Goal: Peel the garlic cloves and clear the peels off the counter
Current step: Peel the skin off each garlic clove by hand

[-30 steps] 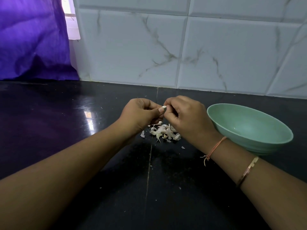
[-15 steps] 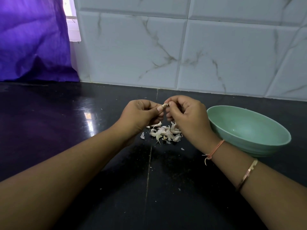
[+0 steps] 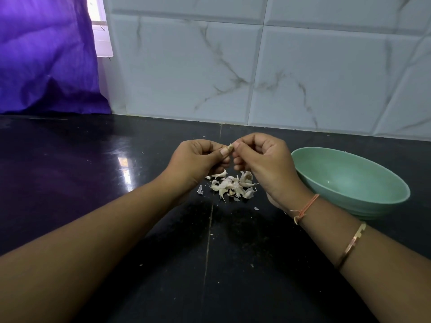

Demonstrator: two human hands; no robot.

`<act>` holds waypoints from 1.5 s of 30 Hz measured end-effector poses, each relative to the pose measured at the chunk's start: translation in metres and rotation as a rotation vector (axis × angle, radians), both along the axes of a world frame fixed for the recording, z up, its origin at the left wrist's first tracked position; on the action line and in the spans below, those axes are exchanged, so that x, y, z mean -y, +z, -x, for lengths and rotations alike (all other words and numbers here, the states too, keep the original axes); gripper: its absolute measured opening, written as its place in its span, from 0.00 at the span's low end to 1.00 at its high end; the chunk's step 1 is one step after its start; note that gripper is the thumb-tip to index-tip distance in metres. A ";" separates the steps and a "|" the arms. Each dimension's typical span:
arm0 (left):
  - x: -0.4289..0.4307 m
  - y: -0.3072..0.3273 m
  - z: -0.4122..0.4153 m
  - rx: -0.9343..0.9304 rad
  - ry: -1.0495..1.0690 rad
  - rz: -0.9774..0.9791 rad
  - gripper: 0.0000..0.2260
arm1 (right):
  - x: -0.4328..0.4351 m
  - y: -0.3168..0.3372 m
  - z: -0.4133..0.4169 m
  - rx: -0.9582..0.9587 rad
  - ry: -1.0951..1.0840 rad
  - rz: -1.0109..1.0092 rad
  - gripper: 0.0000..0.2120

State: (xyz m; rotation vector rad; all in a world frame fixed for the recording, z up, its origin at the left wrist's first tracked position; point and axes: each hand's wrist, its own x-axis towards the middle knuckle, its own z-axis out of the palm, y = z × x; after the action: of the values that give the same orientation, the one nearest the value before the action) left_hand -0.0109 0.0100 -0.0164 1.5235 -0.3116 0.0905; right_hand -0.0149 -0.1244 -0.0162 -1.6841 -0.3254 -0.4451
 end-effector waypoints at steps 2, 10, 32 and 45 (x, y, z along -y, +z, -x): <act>0.000 0.000 0.000 -0.007 0.002 0.023 0.08 | 0.000 0.000 0.000 -0.013 -0.029 0.001 0.07; -0.004 0.001 -0.005 -0.056 0.024 0.126 0.07 | 0.002 -0.008 -0.003 -0.050 -0.141 0.228 0.07; -0.003 -0.001 0.000 0.311 0.207 -0.352 0.10 | 0.000 0.004 0.002 -0.002 -0.036 0.037 0.08; 0.000 -0.002 0.000 0.298 0.151 -0.228 0.10 | -0.005 0.004 0.004 -0.032 -0.149 0.041 0.07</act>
State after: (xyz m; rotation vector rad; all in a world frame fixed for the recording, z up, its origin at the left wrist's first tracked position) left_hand -0.0112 0.0102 -0.0186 1.7604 -0.4553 0.4166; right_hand -0.0185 -0.1192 -0.0122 -1.7607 -0.1877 -0.5236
